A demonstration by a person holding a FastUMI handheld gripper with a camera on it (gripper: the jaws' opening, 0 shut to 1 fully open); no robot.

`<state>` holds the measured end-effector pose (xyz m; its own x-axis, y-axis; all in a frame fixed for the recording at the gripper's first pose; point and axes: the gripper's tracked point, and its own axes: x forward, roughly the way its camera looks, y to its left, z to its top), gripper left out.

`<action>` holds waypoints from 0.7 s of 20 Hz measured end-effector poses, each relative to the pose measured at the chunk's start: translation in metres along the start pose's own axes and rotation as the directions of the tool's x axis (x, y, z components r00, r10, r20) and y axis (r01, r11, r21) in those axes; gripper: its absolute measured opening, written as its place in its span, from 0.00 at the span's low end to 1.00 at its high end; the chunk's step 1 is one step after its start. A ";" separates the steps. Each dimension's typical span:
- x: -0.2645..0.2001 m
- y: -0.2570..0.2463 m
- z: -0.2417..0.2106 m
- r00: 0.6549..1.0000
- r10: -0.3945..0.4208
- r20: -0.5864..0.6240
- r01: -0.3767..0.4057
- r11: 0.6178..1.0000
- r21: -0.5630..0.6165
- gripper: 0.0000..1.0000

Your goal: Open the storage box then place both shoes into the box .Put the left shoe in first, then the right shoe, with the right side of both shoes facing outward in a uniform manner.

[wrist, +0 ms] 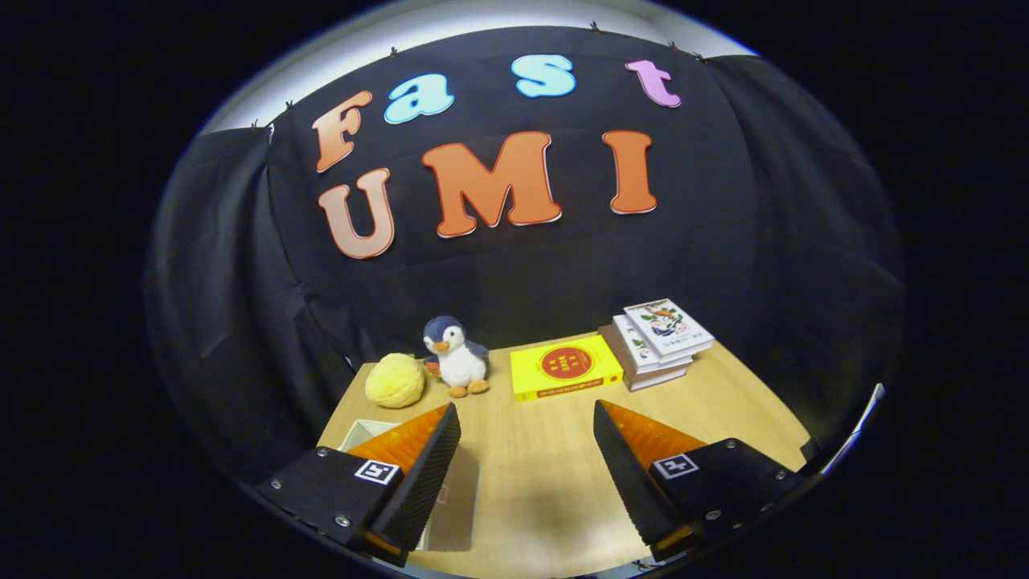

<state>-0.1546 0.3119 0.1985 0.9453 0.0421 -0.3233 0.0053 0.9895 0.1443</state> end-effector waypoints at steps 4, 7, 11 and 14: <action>-0.025 -0.079 0.030 0.994 -0.053 0.095 0.054 0.999 -0.001 0.98; -0.038 -0.134 0.047 0.985 -0.088 0.145 0.083 0.996 0.042 0.99; -0.054 -0.194 0.054 0.973 -0.120 0.196 0.114 0.993 0.042 0.99; -0.061 -0.224 0.046 0.973 -0.132 0.188 0.130 0.991 0.022 0.98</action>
<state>-0.1986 0.0816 0.2291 0.9808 -0.1152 -0.1575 0.1350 0.9834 0.1214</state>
